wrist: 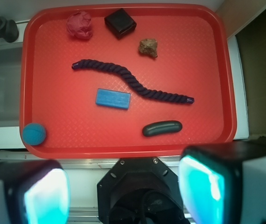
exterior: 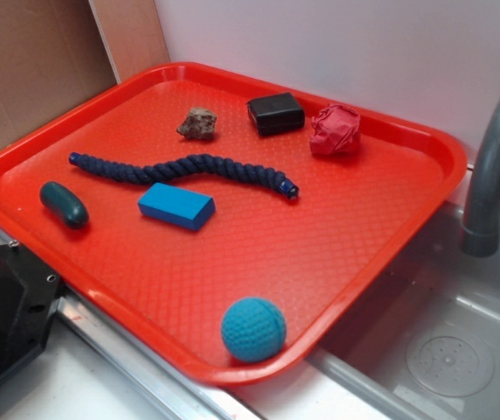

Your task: Grab the blue ball.

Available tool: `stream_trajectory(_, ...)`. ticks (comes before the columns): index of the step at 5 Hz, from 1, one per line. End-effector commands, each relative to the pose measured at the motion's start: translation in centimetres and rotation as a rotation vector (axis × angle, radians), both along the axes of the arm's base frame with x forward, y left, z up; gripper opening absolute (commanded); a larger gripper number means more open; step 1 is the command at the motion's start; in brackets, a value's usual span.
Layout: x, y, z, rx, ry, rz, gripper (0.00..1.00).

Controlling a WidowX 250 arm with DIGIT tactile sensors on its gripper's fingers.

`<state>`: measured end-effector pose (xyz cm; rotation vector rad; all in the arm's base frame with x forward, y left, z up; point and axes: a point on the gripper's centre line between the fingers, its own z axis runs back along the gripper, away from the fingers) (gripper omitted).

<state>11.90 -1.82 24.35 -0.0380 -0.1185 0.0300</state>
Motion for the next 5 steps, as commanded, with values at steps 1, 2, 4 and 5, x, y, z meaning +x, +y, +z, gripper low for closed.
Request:
stream_trajectory(1,0.0,0.0,0.0,0.000,0.000,0.000,1.00)
stream_trajectory(2,2.0,-5.0,-3.2,-0.041,0.028,-0.249,1.00)
stream_trajectory(4,2.6,-9.9,-6.2,0.099,0.093,-0.499,1.00)
stream_trajectory(5,2.6,-9.9,-6.2,0.099,0.093,-0.499,1.00)
